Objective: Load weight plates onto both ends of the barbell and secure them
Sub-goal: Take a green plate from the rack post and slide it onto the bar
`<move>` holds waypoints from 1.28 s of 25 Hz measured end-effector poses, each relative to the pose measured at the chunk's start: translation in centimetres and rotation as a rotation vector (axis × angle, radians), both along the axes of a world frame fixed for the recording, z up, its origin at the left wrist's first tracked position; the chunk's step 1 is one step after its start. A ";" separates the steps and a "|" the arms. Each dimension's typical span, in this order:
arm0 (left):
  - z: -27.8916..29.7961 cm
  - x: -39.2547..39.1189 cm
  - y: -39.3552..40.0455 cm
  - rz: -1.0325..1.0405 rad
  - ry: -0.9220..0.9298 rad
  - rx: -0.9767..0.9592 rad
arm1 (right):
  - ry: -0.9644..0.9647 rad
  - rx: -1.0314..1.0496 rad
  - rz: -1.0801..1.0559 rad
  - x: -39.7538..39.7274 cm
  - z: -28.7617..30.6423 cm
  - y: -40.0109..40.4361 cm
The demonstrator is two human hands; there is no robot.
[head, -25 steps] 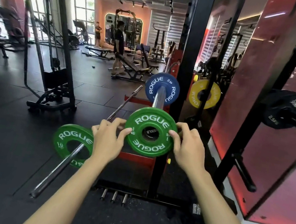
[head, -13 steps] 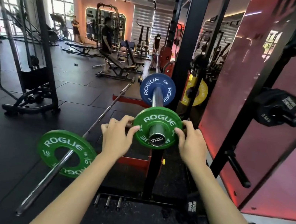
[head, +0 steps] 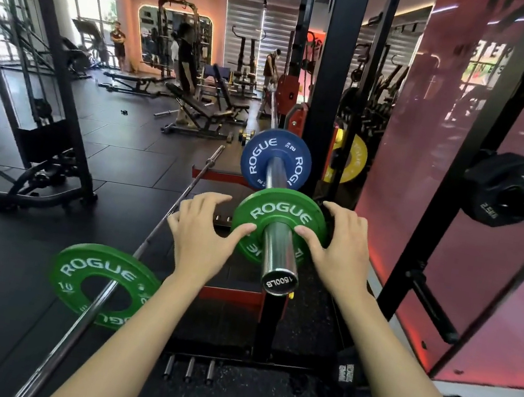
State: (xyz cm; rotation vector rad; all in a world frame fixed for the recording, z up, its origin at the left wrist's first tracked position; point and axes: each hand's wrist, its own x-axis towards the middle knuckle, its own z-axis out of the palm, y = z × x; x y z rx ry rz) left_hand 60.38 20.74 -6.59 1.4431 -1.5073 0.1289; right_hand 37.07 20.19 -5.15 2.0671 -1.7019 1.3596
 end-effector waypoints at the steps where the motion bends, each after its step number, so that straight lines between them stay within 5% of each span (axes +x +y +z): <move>1: 0.1 0.0 -1.1 0.006 -0.003 -0.003 | -0.005 -0.004 0.007 0.1 0.1 -1.2; 19: 0.6 -0.4 -27.2 0.249 -0.007 -0.018 | 0.081 -0.019 -0.151 0.4 1.6 -26.9; 32: -0.4 -0.1 -20.6 0.266 -0.277 -0.097 | 0.024 -0.042 -0.049 -0.2 0.2 -20.5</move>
